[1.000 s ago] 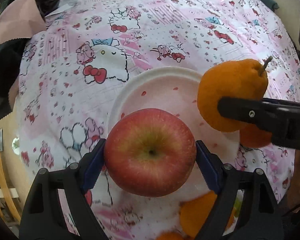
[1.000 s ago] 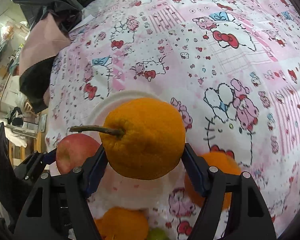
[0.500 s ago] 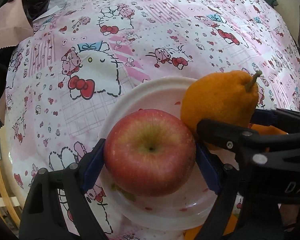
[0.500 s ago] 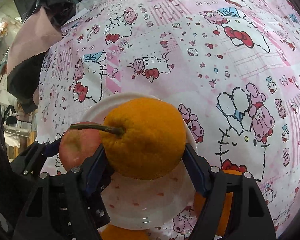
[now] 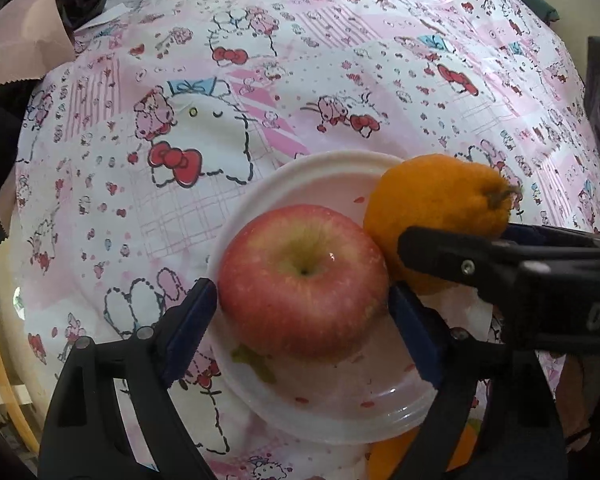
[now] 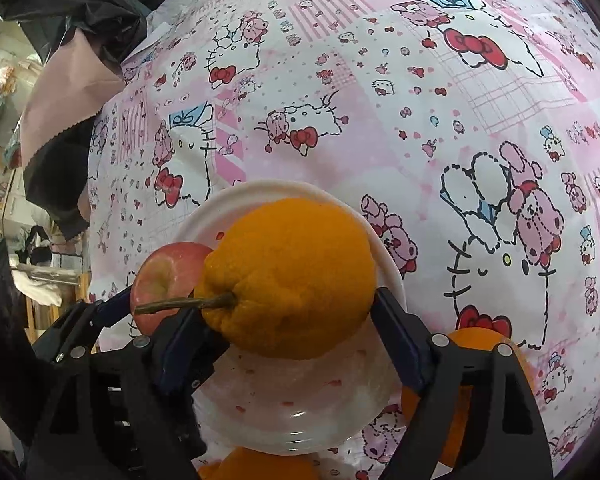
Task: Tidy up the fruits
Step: 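Place the apple on the plate with the left gripper while the right places the citrus, then grasp the large orange with the left gripper and lift it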
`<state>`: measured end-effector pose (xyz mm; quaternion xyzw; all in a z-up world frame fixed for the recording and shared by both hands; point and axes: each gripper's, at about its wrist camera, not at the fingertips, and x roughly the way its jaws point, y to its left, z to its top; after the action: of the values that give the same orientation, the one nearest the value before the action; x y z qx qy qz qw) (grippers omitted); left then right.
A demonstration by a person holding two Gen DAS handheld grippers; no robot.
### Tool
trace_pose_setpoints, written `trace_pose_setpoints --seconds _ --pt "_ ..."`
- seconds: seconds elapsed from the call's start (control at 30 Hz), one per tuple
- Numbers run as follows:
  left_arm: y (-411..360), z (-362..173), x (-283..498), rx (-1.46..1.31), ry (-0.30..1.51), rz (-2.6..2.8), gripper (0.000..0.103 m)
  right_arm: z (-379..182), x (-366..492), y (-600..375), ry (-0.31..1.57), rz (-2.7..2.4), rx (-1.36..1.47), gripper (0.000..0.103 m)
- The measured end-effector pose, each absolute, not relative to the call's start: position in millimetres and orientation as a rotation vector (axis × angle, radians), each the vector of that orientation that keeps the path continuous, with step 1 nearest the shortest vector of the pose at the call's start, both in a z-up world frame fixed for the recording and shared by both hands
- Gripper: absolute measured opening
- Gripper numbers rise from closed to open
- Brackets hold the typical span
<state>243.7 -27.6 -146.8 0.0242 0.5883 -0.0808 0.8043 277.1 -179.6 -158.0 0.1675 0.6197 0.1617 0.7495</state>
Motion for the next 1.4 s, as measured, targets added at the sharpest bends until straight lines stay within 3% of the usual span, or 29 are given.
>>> trace_pose_setpoints --seconds 0.87,1.4 --pt "4.9 -56.2 157.8 -0.07 1.122 -0.097 0.085 -67.7 195.3 -231.2 1.186 0.357 0.424 0.089" --pt "20.0 -41.0 82.5 -0.166 1.088 -0.031 0.085 -57.0 118.6 -262.0 1.155 0.313 0.455 0.089"
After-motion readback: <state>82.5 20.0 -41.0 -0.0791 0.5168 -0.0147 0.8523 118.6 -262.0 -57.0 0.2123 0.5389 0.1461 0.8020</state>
